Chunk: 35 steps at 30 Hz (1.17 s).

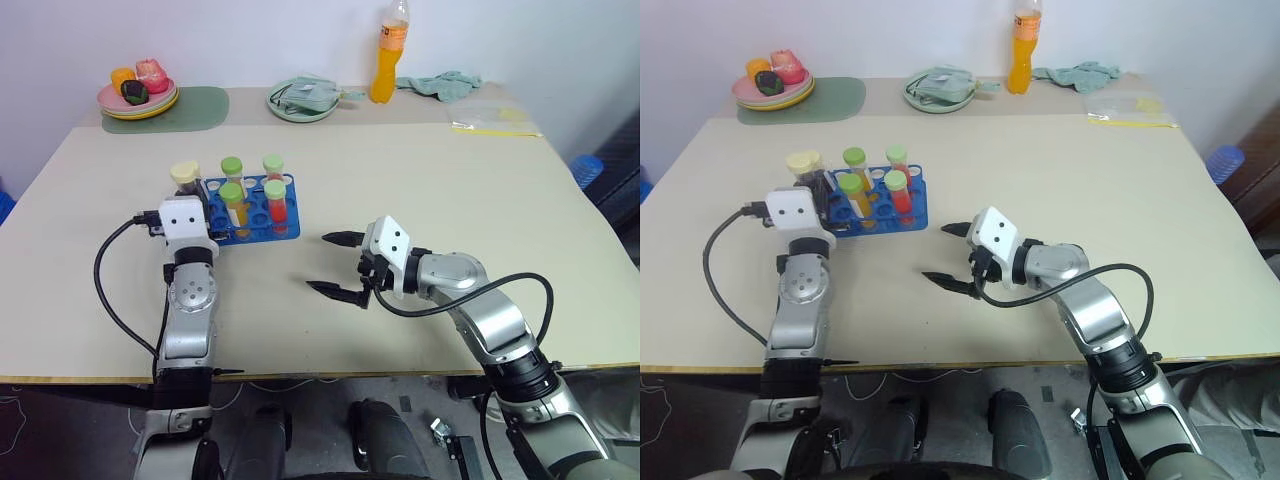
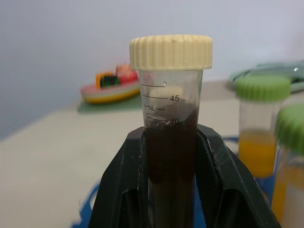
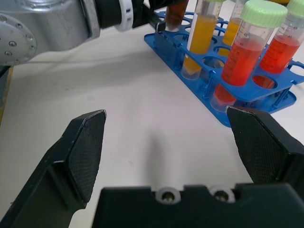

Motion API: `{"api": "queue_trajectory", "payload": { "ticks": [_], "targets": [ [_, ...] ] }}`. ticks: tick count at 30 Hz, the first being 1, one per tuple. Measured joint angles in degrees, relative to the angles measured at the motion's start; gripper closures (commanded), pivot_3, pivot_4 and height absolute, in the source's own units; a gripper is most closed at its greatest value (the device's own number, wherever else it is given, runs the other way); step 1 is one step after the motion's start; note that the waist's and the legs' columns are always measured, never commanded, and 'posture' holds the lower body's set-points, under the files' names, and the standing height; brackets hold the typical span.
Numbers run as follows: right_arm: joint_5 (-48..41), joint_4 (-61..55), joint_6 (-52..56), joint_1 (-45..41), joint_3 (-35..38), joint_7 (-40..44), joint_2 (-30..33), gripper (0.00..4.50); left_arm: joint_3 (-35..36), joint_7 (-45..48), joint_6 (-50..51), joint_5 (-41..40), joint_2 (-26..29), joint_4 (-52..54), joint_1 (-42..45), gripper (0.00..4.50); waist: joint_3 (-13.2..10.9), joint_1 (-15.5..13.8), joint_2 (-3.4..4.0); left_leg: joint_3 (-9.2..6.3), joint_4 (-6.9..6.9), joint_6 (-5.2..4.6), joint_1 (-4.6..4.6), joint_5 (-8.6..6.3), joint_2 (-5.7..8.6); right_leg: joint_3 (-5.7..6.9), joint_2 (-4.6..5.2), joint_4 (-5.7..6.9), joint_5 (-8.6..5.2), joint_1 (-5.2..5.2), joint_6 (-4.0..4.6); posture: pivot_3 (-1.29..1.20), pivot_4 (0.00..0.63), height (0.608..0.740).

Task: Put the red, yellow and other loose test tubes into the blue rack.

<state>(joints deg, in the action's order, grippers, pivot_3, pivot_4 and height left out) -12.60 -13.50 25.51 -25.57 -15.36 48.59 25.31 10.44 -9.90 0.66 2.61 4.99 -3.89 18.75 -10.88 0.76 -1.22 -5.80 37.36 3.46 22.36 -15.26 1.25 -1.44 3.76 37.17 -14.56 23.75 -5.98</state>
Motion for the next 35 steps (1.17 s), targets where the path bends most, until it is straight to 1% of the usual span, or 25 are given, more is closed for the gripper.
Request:
{"api": "queue_trajectory", "payload": {
  "ticks": [4, 10, 13, 16, 18, 20, 23, 25, 27, 30, 35],
  "targets": [
    [0.00, 0.00, 0.00, 0.00, 0.00, 0.04, 0.00, 0.00, 1.35, 0.62, -0.42, -2.65, -0.77, -0.59, 0.04, 3.70, 0.00, -0.04, 0.00, 0.00, 0.00, 0.00, 0.01, 0.00, 0.00, 0.00, 0.01, -0.03, 0.00, -0.01, 0.00, 0.00, 0.150, 0.740],
    [0.00, 0.00, 0.00, 0.00, -0.01, 0.21, 0.09, 0.00, 1.67, 1.15, -2.31, -3.94, -1.02, -1.17, -1.15, 0.75, 0.00, -0.01, 0.00, -0.01, -0.01, 0.00, 0.01, 0.00, 0.00, 0.00, 0.00, -0.04, 0.00, -0.01, 0.00, 0.00, 0.150, 0.740],
    [-0.12, -0.08, 0.00, -0.02, 0.14, 0.53, 0.42, 0.00, 1.74, 2.38, -2.70, -4.84, -0.96, 1.53, -3.19, 0.75, 0.00, 0.00, 0.00, 0.00, -0.01, 0.00, 0.02, 0.00, 0.00, 0.00, 0.01, -0.06, 0.00, -0.01, 0.00, 0.00, 0.150, 0.740],
    [-1.08, -0.30, 0.03, -0.11, 1.36, 1.44, 1.72, 0.00, 2.38, 5.04, -1.47, -7.49, 0.91, 9.92, -8.22, 0.75, -0.01, 0.17, 0.00, 0.01, -0.06, 0.00, 0.02, 0.00, -0.02, -0.01, 0.00, -0.08, 0.00, 0.01, 0.00, 0.00, 0.150, 0.740],
    [-1.81, -0.27, 0.04, -0.10, 3.45, 2.32, 4.27, 0.00, 4.13, 8.25, 1.43, -10.97, 3.81, 17.36, -13.49, 0.75, -0.02, 0.17, 0.02, 0.01, -0.09, 0.00, 0.02, 0.00, -0.04, -0.01, 0.01, -0.10, -0.01, 0.01, 0.01, 0.00, 0.150, 0.740],
    [-2.77, 0.09, 0.12, -0.04, 6.54, 3.28, 7.13, 0.00, 6.45, 12.14, 5.45, -14.39, 8.16, 23.63, -19.70, 0.75, -0.02, 0.12, 0.03, 0.02, -0.11, 0.00, 0.01, 0.00, -0.05, -0.02, 0.00, -0.11, -0.02, 0.01, 0.03, 0.00, 0.150, 0.740],
    [-3.90, 3.44, -0.35, -0.09, 11.47, 4.19, 10.86, 0.00, 10.64, 18.72, 12.15, -19.37, 14.79, 29.71, -28.90, 0.75, -0.02, -0.01, 0.03, 0.02, -0.11, -0.02, -0.05, -0.01, -0.06, 0.01, -0.01, -0.14, -0.03, -0.10, 0.05, 0.00, 0.150, 0.740],
    [-3.93, 7.52, -1.39, 0.17, 14.16, 4.58, 13.26, 0.00, 15.35, 24.06, 14.64, -22.27, 20.00, 30.67, -35.66, 0.75, -0.04, 0.07, 0.06, 0.08, -0.14, -0.05, -0.11, -0.04, -0.09, 0.01, -0.02, -0.21, -0.13, -0.15, 0.21, 0.00, 0.150, 0.740],
    [-3.87, 12.88, -2.63, 0.63, 16.79, 5.11, 15.31, 0.00, 20.35, 27.53, 16.60, -24.46, 22.59, 30.44, -40.08, 0.75, -0.07, 0.01, 0.10, 0.09, -0.15, -0.07, -0.10, -0.04, -0.09, 0.01, -0.01, -0.24, -0.15, -0.16, 0.24, 0.00, 0.150, 0.740],
    [-3.60, 16.69, -5.13, 0.77, 17.38, 6.23, 16.07, 0.00, 23.59, 30.34, 17.82, -26.47, 23.91, 30.40, -41.79, 0.75, -0.07, -0.04, 0.12, 0.09, -0.14, -0.07, -0.14, -0.04, -0.10, 0.01, -0.01, -0.23, -0.15, -0.21, 0.24, 0.00, 0.150, 0.740],
    [-3.31, 19.69, -7.29, 0.80, 17.35, 6.94, 15.95, 0.00, 24.65, 31.47, 18.78, -27.02, 24.03, 29.84, -42.04, 0.75, -0.08, 0.18, 0.12, 0.11, -0.16, -0.07, -0.14, -0.05, -0.12, 0.00, -0.01, -0.25, -0.10, -0.20, 0.15, 0.00, 0.150, 0.740]
  ]
}}
